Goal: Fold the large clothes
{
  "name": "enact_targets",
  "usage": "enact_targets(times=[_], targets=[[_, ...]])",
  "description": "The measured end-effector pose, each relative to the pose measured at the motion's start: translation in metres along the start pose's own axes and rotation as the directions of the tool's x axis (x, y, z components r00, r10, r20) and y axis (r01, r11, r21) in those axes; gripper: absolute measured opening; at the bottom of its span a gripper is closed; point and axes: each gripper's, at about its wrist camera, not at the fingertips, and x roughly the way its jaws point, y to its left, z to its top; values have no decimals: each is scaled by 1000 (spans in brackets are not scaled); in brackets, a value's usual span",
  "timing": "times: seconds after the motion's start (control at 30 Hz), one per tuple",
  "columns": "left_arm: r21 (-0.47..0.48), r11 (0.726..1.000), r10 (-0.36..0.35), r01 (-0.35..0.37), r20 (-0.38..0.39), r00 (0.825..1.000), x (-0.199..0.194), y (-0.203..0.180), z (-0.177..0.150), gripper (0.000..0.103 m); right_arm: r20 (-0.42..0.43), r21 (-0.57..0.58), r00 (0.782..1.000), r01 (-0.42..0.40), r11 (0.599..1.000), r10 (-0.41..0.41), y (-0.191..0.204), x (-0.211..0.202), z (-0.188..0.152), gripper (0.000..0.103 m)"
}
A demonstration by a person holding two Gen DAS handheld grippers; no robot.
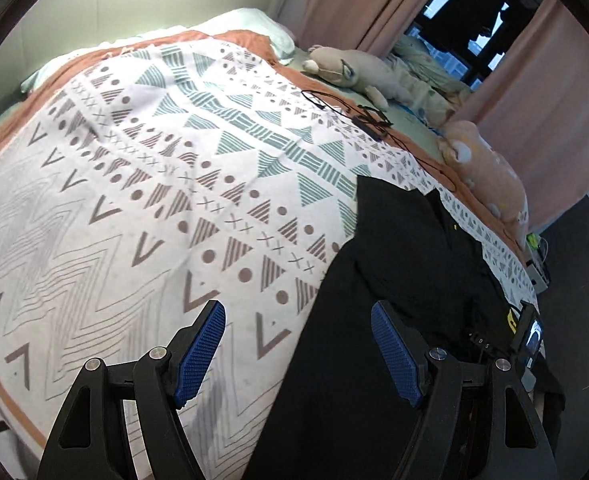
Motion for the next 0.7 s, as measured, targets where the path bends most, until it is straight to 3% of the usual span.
enact_targets(times=[0.03, 0.13, 0.27, 0.5, 0.7], targets=[[-6, 1000, 8, -8, 5, 1000, -6, 7, -1, 76, 12, -11, 999, 45, 999, -45, -1, -1, -2, 46], [-27, 999, 34, -34, 19, 999, -19, 23, -4, 76, 22, 12, 999, 37, 999, -38, -11, -10, -4, 39], [-52, 998, 36, -35, 28, 999, -29, 31, -7, 76, 51, 37, 999, 11, 999, -13, -20, -29, 2, 36], [-20, 1000, -13, 14, 15, 1000, -26, 11, -18, 76, 156, 100, 984, -107, 989, 90, -59, -79, 20, 36], [-17, 998, -57, 57, -7, 998, -4, -9, -19, 76, 168, 169, 984, 25, 985, -54, -120, -94, 20, 41]])
